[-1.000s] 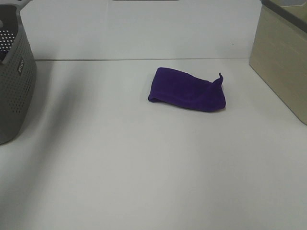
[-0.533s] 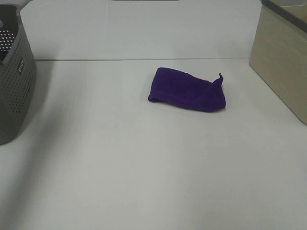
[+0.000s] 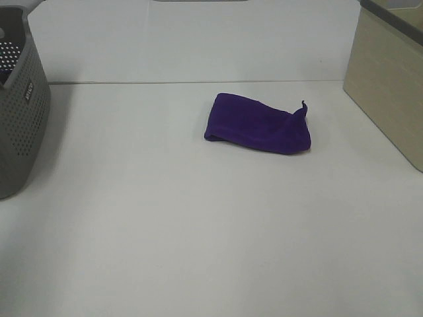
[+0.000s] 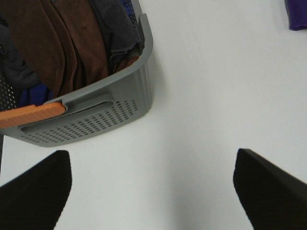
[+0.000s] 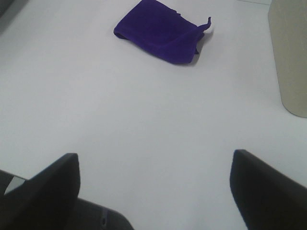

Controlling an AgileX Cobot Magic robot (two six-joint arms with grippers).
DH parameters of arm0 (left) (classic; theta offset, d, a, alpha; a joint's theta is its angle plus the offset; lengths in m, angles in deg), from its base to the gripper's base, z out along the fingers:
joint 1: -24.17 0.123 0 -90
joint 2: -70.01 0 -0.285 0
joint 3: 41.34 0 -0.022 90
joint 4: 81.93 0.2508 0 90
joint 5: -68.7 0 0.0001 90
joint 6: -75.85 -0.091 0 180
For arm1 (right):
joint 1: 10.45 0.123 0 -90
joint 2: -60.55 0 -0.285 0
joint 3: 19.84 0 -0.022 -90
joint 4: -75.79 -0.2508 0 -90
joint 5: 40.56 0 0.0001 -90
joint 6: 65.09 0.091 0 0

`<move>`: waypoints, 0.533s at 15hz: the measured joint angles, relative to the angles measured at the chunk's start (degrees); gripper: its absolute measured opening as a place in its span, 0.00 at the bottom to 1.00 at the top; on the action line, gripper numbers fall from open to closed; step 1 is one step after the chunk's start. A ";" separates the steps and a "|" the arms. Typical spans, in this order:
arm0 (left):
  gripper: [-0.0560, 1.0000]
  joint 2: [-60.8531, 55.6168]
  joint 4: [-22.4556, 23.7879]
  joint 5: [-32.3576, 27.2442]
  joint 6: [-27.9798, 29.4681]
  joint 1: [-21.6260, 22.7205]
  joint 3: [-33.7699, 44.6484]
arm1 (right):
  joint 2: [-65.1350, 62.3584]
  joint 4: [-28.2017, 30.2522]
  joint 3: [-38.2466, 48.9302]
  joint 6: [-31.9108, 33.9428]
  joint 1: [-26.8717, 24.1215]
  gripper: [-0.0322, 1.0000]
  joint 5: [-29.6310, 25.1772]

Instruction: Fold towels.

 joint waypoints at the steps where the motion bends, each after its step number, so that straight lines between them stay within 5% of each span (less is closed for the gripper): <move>1: 0.85 -5.27 0.00 0.00 0.00 0.00 2.86 | -1.83 -0.34 0.86 0.92 0.00 0.84 0.80; 4: 0.85 -20.57 0.97 0.11 0.00 0.00 11.46 | -8.02 -0.80 1.89 2.01 0.00 0.83 2.81; 8: 0.85 -37.24 1.03 -1.03 0.00 0.00 18.28 | -15.18 -0.63 2.35 2.06 0.00 0.81 -1.26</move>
